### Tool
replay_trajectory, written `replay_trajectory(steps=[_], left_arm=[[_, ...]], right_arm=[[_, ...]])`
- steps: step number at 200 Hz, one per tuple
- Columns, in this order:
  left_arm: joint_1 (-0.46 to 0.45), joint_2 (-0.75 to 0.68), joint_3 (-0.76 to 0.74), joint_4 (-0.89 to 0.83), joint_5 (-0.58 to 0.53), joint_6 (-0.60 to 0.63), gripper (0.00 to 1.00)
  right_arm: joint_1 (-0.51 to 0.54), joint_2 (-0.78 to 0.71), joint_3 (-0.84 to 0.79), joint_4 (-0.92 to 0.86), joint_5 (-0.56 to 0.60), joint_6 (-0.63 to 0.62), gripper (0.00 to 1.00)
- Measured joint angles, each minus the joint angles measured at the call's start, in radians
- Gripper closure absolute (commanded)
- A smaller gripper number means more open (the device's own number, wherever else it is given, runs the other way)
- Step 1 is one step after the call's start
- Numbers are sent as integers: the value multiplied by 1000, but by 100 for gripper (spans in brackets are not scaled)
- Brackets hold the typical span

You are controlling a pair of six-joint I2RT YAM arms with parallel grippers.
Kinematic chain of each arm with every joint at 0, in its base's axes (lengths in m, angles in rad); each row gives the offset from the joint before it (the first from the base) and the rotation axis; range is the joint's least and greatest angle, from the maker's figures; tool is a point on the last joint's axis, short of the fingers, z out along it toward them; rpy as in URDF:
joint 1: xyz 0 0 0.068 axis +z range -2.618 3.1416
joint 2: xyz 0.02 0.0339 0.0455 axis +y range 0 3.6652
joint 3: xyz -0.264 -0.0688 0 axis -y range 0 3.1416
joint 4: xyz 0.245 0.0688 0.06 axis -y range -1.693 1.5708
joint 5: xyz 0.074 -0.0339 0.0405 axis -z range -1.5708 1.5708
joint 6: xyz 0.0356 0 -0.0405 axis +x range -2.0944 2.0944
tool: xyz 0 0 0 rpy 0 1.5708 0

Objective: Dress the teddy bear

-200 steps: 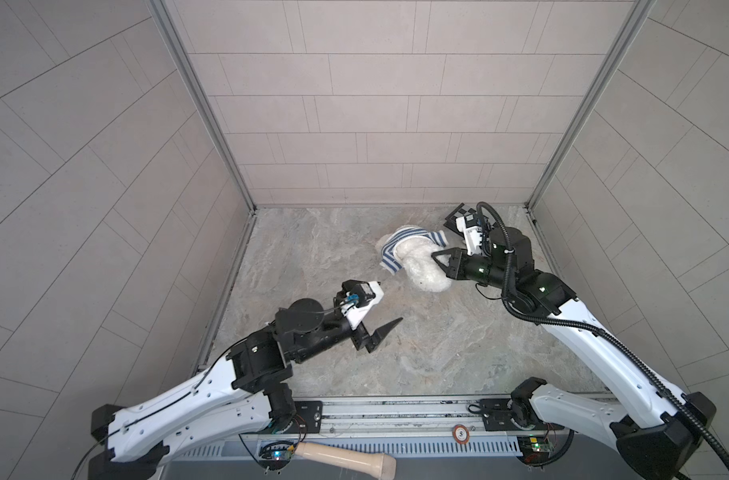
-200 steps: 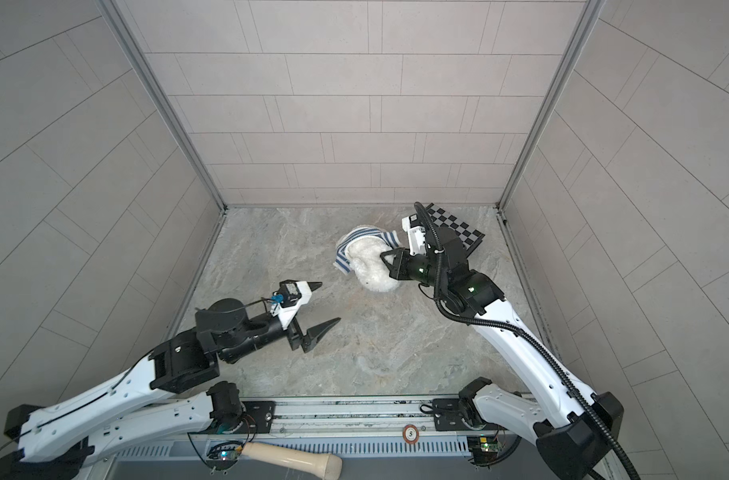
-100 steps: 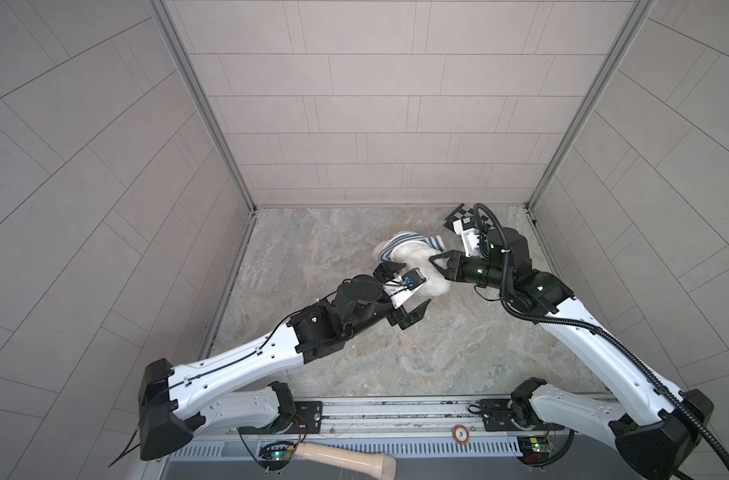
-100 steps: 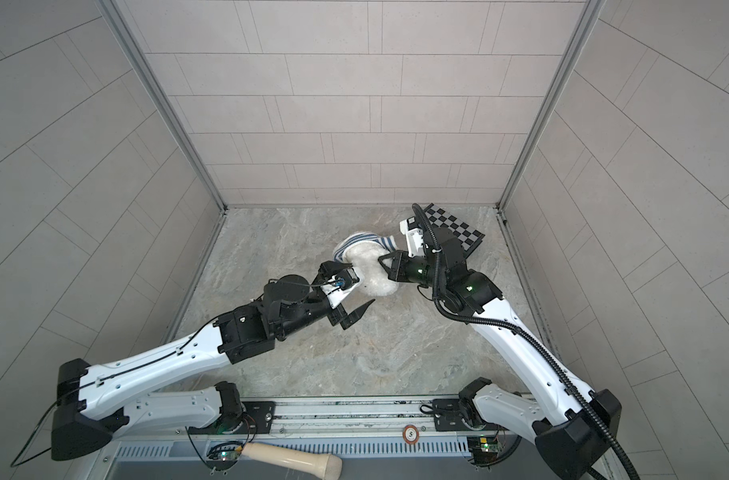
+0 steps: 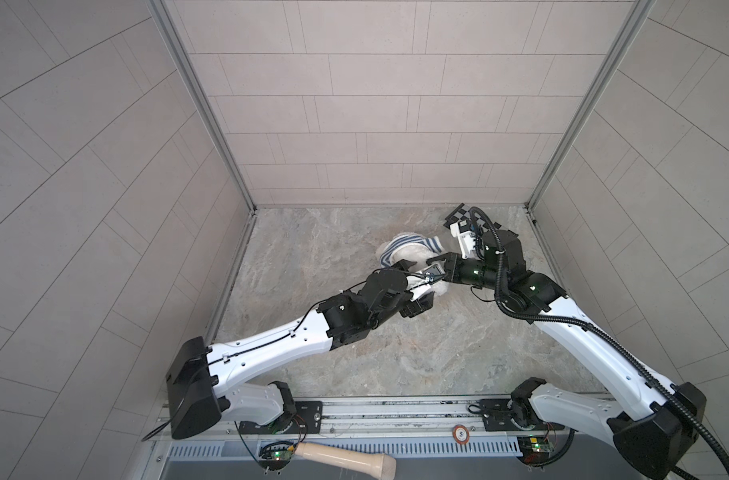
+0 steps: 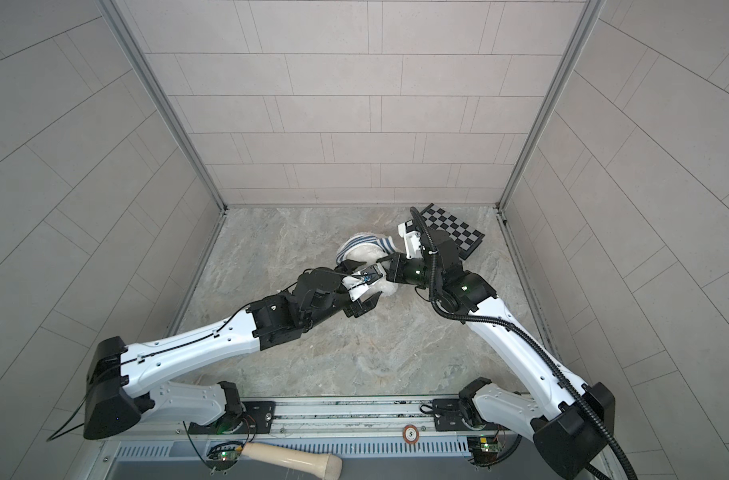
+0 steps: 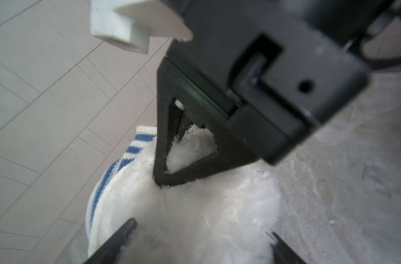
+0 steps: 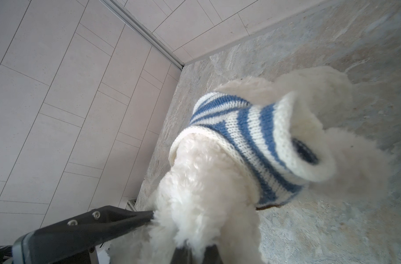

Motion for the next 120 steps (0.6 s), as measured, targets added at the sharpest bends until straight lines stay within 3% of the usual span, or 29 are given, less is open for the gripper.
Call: replay_trajectory(steps=[21, 42, 56, 63, 79, 97, 120], left_arm=[[7, 0, 0, 6, 2, 16, 74], [13, -3, -6, 22, 13, 29, 86], [15, -15, -19, 32, 21, 31, 100], [17, -23, -26, 36, 27, 29, 100], [21, -48, -43, 42, 39, 28, 100], [37, -97, -72, 45, 67, 8, 100], [109, -197, -118, 37, 123, -55, 100]], right_arm=[[-1, 0, 0, 8, 2, 3, 100], [-5, 0, 0, 14, 2, 5, 100], [-5, -1, 0, 19, 0, 7, 100], [-5, -2, 0, 20, -3, 7, 100], [-5, -4, 0, 25, -19, 10, 81], [-6, -15, -2, 35, -27, -2, 48], [-11, -65, -20, 59, -22, -24, 34]])
